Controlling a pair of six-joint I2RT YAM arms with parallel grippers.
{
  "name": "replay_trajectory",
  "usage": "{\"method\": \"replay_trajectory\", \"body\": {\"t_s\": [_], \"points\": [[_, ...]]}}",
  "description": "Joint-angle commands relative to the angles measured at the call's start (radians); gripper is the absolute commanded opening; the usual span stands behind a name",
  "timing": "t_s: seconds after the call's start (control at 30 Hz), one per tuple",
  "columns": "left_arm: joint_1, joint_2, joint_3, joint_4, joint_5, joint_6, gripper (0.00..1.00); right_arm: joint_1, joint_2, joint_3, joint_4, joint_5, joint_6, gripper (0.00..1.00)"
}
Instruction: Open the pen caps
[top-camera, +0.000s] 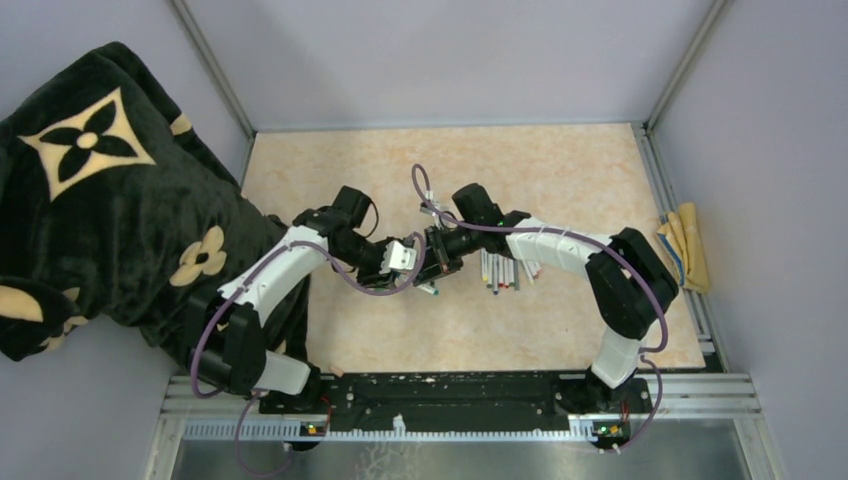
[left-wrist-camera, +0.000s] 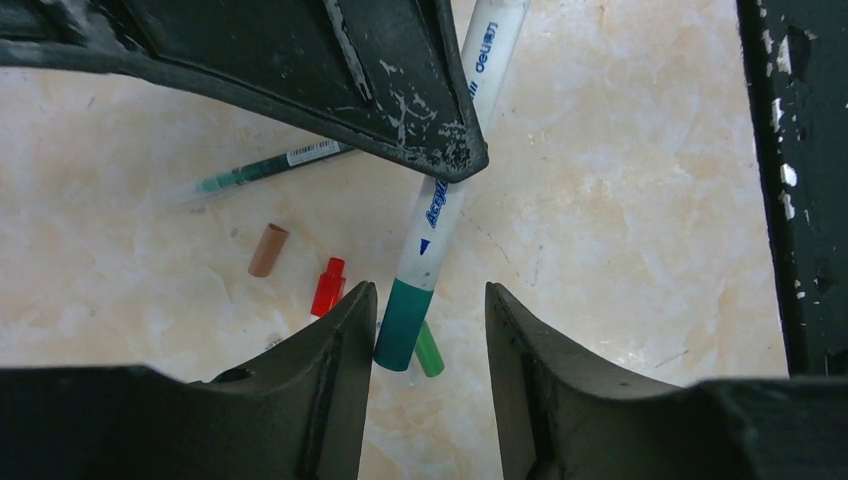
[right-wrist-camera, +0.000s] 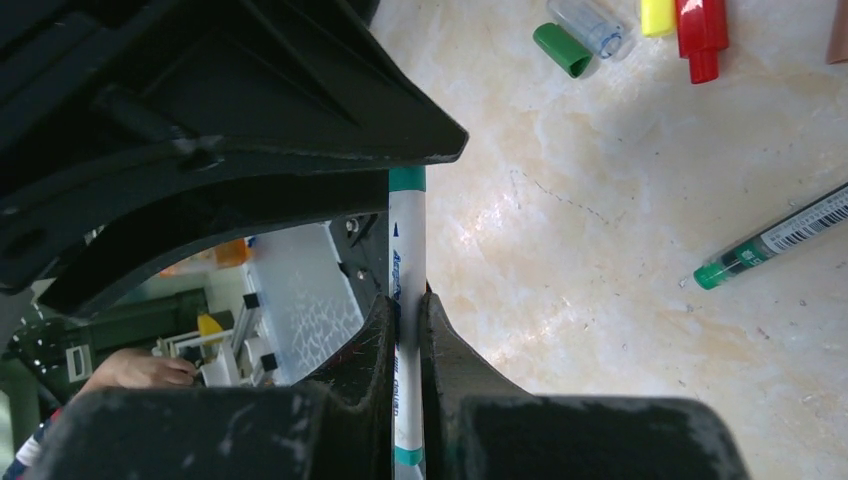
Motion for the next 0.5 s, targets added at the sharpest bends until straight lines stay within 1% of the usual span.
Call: {"method": "replay_trajectory", "body": {"t_s": [0.0,0.1,0.17,0.23,0.27,0.33,0.47], "points": [[-0.012,-0.030,-0.045,0.047,-0.070,0.023,0.49,-0.008,-0.001,0.037,0.035,-0.053,0.000,0.00],[-0.017,-0.040,-0.053,0.073,-0.084,0.020,0.42,-0.008,0.004,0.038,0.035,-0.060,-0.001,0.00],[-0.021,-0.045,-0.051,0.081,-0.083,0.017,0.33,-0.008,0.010,0.035,0.044,-0.076,0.002,0.00],[-0.024,-0.050,-0.046,0.087,-0.079,0.011,0.27,-0.008,0.018,0.026,0.065,-0.095,0.018,0.02],[-0.027,-0.054,-0.045,0.090,-0.079,0.011,0.24,-0.006,0.022,0.022,0.076,-0.098,0.024,0.06],[-0.029,-0.064,-0.044,0.094,-0.077,0.010,0.19,0.003,0.028,0.016,0.092,-0.100,0.035,0.18],[-0.037,-0.077,-0.041,0.084,-0.075,0.022,0.09,0.018,0.046,0.003,0.138,-0.099,0.068,0.35]]}}
